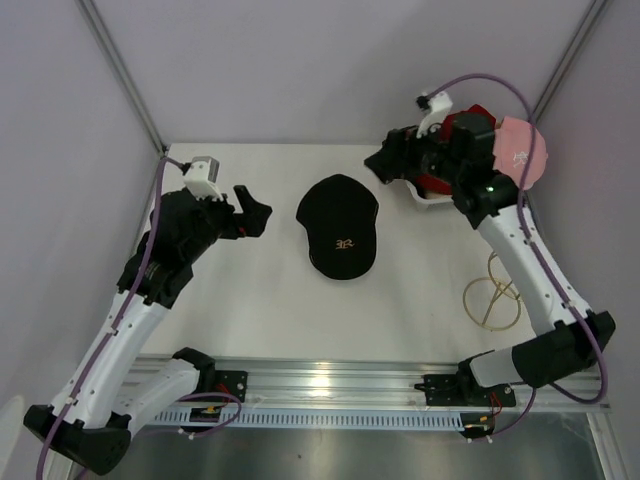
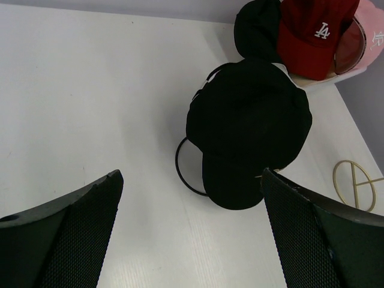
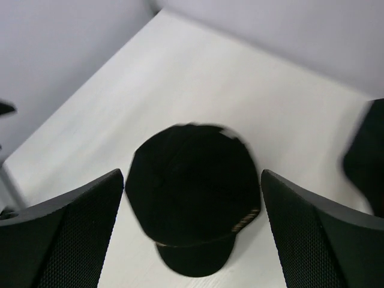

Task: Stack the hats

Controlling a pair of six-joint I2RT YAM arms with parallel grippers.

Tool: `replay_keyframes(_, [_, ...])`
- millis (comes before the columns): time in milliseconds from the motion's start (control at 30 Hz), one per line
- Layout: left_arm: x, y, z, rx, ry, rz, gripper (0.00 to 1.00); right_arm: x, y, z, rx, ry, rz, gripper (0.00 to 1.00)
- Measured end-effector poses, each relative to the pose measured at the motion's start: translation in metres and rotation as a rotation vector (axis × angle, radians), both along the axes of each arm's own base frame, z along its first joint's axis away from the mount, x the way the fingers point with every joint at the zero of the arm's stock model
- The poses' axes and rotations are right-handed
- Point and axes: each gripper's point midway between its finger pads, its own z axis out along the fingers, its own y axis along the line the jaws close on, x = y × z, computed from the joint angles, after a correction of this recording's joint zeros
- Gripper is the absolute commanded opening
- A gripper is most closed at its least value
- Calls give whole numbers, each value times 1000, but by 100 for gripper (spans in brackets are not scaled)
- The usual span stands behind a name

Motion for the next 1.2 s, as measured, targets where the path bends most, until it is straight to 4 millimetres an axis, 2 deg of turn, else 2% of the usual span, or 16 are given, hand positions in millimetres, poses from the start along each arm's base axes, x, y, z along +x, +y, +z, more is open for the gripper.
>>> replay_keyframes(100, [4,-5,-6,-4,26,-13,100,14,-54,46,37,-106,-200,99])
replay_keyframes(200, [6,-9,-12,-5,52,-27,99,39,-121,71,65,-159,-446,99])
replay_keyframes(300, [6,-12,-11,-6,60,-42,99,73,-187,61,55,-141,-690,99])
replay_keyframes(367, [5,-12,-7,-4,54,-51,99,99,-217,35,14,-82,-810,99])
replay_keyframes(433, [4,-11,-3,5,43,-50,99,124,-228,9,-28,-23,-869,99])
replay_keyframes(533, [3,-6,-1,25,30,-33,100,162,-235,-35,-86,73,-917,97])
replay_keyframes(633, [3,-1,-1,48,18,-17,99,185,-237,-69,-117,142,-936,95])
replay_keyframes(733, [5,4,-2,71,13,1,99,202,-239,-87,-134,176,-953,93])
replay_keyframes(800, [6,7,-3,88,13,13,99,216,-242,-90,-139,173,-969,91])
replay_keyframes(867, [8,10,-5,103,15,24,99,228,-245,-88,-142,161,-985,84])
replay_keyframes(900, [9,10,-6,108,18,28,99,233,-246,-88,-143,155,-992,78])
replay_keyframes(933, [10,11,-8,115,21,30,99,237,-247,-88,-147,151,-997,62])
replay_keyframes(967, [11,11,-10,121,26,32,100,239,-249,-89,-157,149,-1002,54])
replay_keyframes(1100, [15,12,-18,142,51,40,99,241,-252,-95,-180,154,-1009,31])
replay_keyframes(1133, [15,12,-20,145,56,40,100,241,-253,-95,-187,154,-1010,15])
replay_keyframes(1200, [16,12,-23,150,66,40,99,241,-253,-94,-200,151,-1004,0])
